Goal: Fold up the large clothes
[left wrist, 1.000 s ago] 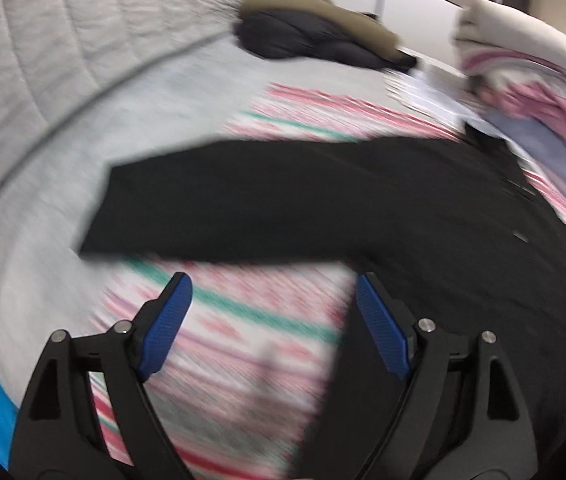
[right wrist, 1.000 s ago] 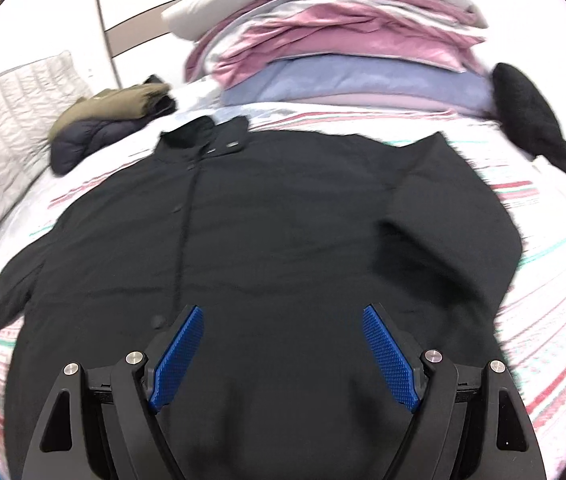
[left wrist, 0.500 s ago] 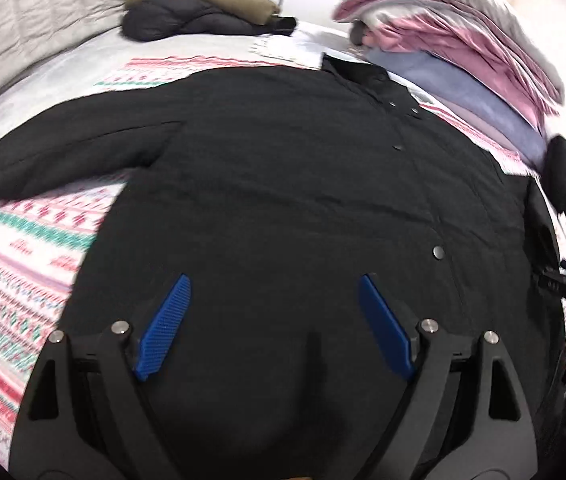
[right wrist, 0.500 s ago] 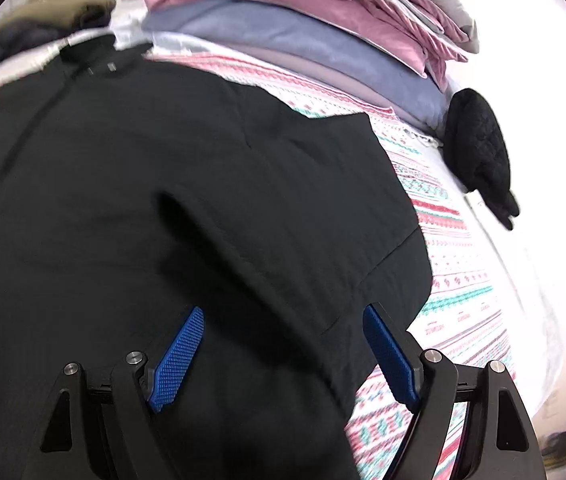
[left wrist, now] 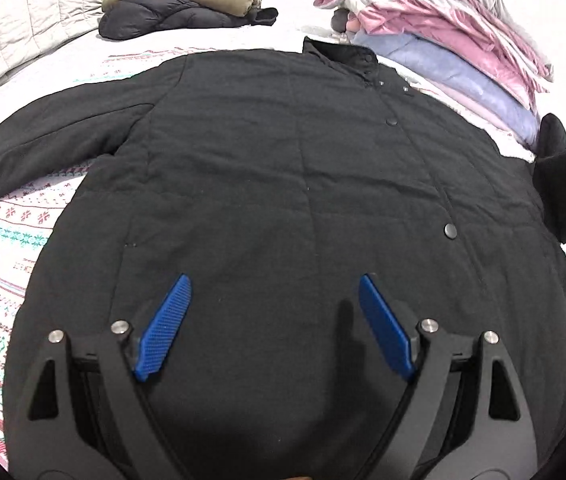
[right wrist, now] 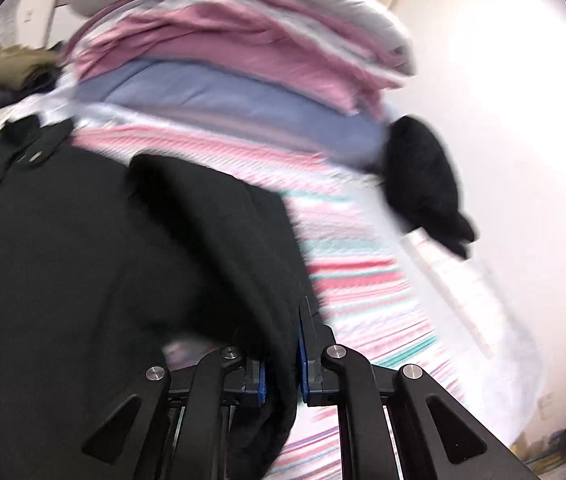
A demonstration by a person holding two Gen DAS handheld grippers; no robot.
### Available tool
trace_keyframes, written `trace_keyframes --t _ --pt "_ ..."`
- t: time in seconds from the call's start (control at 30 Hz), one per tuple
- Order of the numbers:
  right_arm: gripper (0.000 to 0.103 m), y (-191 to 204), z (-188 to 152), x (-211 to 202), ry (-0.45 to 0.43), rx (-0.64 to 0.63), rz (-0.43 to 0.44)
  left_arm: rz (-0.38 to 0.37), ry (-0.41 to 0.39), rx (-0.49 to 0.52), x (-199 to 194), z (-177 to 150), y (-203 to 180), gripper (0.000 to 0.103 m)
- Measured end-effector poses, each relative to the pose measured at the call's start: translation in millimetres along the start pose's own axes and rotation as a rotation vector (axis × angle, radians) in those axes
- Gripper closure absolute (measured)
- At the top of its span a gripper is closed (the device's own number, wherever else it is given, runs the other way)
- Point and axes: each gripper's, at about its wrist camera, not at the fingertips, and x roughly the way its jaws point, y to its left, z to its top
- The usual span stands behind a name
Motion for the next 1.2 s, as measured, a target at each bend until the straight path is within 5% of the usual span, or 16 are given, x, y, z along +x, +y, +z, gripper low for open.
trace_keyframes --t 0.27,0.53,0.67,0.8,0.87,1.03,1.2 --pt "0.093 -84.5 52.4 32.8 0.018 0.117 -0.234 -0.062 -0.038 -0.058 0.1 -1.3 8.0 0.017" --pt "0.093 -130.2 64.2 88.4 0.097 0.15 -0.385 -0.072 -0.05 -0.059 -1.8 -2.5 7.4 0.017" --pt "0.091 -135.3 64.8 113.7 0.092 0.048 -0.486 -0.07 -0.056 -0.048 -3.4 -2.6 7.8 0.017" --pt "0.076 -144.4 43.5 151.8 0.216 -0.011 -0.604 -0.02 -0.023 -0.006 -9.4 2.3 4.4 0.017" --pt "0.05 -153.3 34.5 155.3 0.242 0.009 -0.655 0.004 -0.01 0.012 -20.8 10.6 2.3 0.017" --pt "0.045 -156.5 47.4 126.6 0.176 0.104 -0.456 -0.034 -0.01 0.047 -56.7 58.6 -2.8 0.017" --pt "0.037 -101.8 96.6 82.1 0.081 0.153 -0.12 -0.021 -0.049 0.169 -64.9 126.8 -26.5 0.017"
